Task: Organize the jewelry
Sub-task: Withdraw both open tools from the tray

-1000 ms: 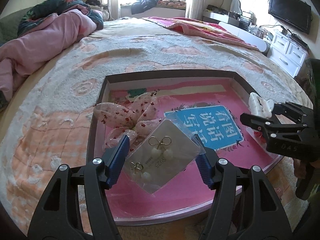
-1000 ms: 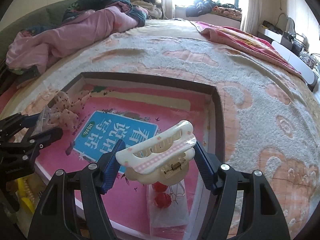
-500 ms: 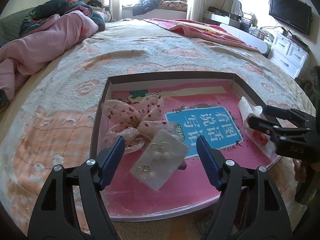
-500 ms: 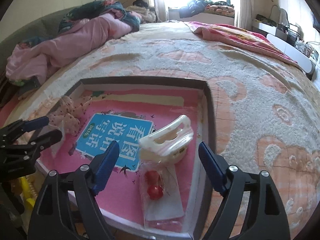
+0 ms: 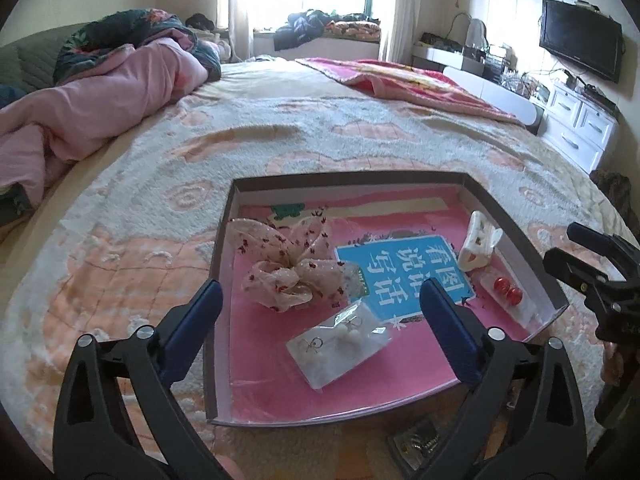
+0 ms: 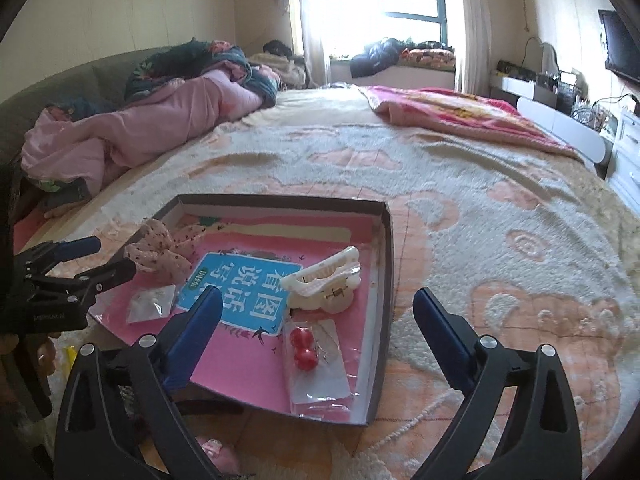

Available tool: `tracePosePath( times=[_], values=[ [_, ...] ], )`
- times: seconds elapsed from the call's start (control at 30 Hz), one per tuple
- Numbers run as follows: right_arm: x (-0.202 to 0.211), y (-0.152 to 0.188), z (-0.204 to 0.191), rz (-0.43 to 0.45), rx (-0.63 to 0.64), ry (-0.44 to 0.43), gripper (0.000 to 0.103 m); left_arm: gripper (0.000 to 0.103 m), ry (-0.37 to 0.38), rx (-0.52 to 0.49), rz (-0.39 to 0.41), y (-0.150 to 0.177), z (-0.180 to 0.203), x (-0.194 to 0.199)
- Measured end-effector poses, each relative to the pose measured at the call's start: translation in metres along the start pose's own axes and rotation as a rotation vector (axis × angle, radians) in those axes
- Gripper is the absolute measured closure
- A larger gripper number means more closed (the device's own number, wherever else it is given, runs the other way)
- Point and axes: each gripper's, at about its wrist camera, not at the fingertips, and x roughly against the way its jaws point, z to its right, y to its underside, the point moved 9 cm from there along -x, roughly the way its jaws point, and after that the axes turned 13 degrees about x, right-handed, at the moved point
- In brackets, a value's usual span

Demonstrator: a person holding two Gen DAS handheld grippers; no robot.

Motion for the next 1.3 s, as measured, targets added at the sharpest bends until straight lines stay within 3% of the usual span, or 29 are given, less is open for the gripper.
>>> tracePosePath(
  times=[0.63,0.83,1.3],
  values=[
    [0.053,0.005,0.002,0.091,-0.023,0.044,0.009,0.011,0.033,0.018,0.109,-0.008,0.003,0.052],
    [0.069,0.007,0.002,0.119,-0.025,0.049,0.009,0.011,0.049,0.024,0.181,-0.011,0.004,0.075],
    [0.101,0.013,-0.022,0.164,0.002,0.007,0.009,0.011,0.027,0.042,0.258,-0.002,-0.004,0.110]
  ],
)
